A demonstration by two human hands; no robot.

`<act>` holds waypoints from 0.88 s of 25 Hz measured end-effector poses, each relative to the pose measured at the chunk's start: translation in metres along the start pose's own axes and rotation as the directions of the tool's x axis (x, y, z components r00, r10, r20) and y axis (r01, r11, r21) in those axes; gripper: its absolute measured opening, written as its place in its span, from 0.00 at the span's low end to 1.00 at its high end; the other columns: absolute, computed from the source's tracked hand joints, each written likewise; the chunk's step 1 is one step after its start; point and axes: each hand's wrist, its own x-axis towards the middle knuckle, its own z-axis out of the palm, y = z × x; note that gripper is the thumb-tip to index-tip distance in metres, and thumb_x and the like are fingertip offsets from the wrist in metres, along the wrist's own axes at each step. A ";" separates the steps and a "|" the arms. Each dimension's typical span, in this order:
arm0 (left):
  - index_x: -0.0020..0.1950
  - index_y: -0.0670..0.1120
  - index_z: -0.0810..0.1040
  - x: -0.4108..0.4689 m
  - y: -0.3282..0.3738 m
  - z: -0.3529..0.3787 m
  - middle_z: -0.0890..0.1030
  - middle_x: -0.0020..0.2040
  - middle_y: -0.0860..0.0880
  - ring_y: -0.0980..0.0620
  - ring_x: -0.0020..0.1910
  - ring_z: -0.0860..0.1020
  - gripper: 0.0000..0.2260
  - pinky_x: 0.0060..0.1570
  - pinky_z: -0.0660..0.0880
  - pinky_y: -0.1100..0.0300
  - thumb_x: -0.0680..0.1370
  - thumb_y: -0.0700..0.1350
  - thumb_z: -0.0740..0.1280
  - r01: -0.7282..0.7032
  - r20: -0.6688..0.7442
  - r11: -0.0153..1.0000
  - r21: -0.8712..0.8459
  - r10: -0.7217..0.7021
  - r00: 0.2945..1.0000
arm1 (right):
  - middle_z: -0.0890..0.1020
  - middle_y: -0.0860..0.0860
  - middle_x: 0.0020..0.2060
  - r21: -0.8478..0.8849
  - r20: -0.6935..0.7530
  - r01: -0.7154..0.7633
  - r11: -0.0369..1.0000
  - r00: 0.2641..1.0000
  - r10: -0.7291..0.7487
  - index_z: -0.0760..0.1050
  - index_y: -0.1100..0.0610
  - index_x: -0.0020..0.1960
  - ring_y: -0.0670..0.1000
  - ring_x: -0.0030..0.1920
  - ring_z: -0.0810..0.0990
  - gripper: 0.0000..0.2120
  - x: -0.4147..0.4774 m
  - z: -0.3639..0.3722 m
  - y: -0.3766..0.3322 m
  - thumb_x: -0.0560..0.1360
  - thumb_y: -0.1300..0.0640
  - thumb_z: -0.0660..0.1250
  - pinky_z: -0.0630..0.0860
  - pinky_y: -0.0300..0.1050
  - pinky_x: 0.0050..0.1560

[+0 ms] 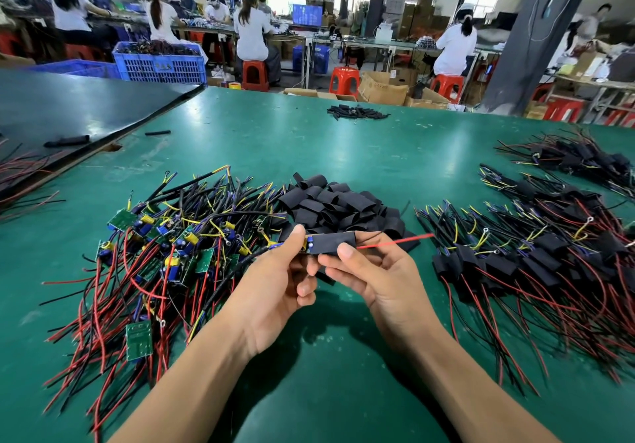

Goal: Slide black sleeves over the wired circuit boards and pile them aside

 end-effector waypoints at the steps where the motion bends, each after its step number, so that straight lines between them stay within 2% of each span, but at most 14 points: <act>1: 0.44 0.46 0.75 0.000 0.000 0.000 0.71 0.31 0.51 0.55 0.25 0.63 0.16 0.25 0.64 0.64 0.81 0.57 0.61 -0.002 -0.005 1.000 0.005 0.002 1.000 | 0.86 0.61 0.45 0.007 -0.002 -0.004 1.000 1.000 0.004 0.83 0.49 0.42 0.57 0.48 0.87 0.06 0.000 0.000 0.000 0.69 0.60 0.74 0.82 0.43 0.47; 6: 0.39 0.46 0.78 -0.001 0.000 0.003 0.73 0.32 0.49 0.54 0.25 0.64 0.17 0.27 0.62 0.63 0.81 0.56 0.62 -0.022 -0.018 1.000 0.009 0.022 1.000 | 0.87 0.57 0.43 0.114 -0.009 -0.097 0.989 0.995 0.098 0.84 0.49 0.39 0.55 0.46 0.87 0.06 0.003 -0.002 -0.003 0.70 0.59 0.72 0.82 0.43 0.46; 11: 0.43 0.44 0.76 -0.002 0.002 0.002 0.73 0.33 0.49 0.55 0.25 0.64 0.14 0.25 0.63 0.64 0.81 0.53 0.63 0.055 -0.017 0.992 -0.110 -0.057 0.998 | 0.87 0.57 0.45 0.151 0.011 -0.136 0.979 0.991 0.136 0.84 0.50 0.42 0.54 0.46 0.87 0.05 0.001 -0.002 -0.003 0.71 0.59 0.71 0.82 0.43 0.46; 14: 0.45 0.44 0.76 -0.001 -0.001 0.003 0.72 0.32 0.50 0.55 0.25 0.64 0.13 0.26 0.63 0.64 0.81 0.53 0.63 0.022 -0.032 0.994 -0.111 -0.026 0.999 | 0.86 0.61 0.46 0.185 -0.006 -0.147 0.972 0.988 0.151 0.79 0.54 0.44 0.56 0.47 0.87 0.05 0.001 -0.002 0.000 0.69 0.59 0.73 0.82 0.44 0.46; 18: 0.43 0.45 0.78 0.001 -0.005 0.004 0.71 0.31 0.50 0.55 0.24 0.63 0.14 0.26 0.62 0.64 0.81 0.53 0.64 -0.031 -0.114 0.999 -0.028 0.027 0.993 | 0.85 0.63 0.48 0.109 0.008 -0.098 0.989 0.995 0.098 0.80 0.56 0.47 0.60 0.50 0.86 0.08 0.002 -0.003 0.006 0.70 0.59 0.75 0.82 0.45 0.48; 22: 0.36 0.48 0.79 0.000 0.000 0.002 0.68 0.31 0.51 0.55 0.24 0.61 0.16 0.26 0.61 0.63 0.81 0.54 0.64 0.054 -0.053 0.994 -0.092 -0.059 0.997 | 0.86 0.62 0.49 -0.003 0.007 -0.014 1.000 1.000 0.014 0.80 0.58 0.55 0.60 0.50 0.86 0.14 0.003 -0.005 0.007 0.70 0.59 0.75 0.81 0.45 0.50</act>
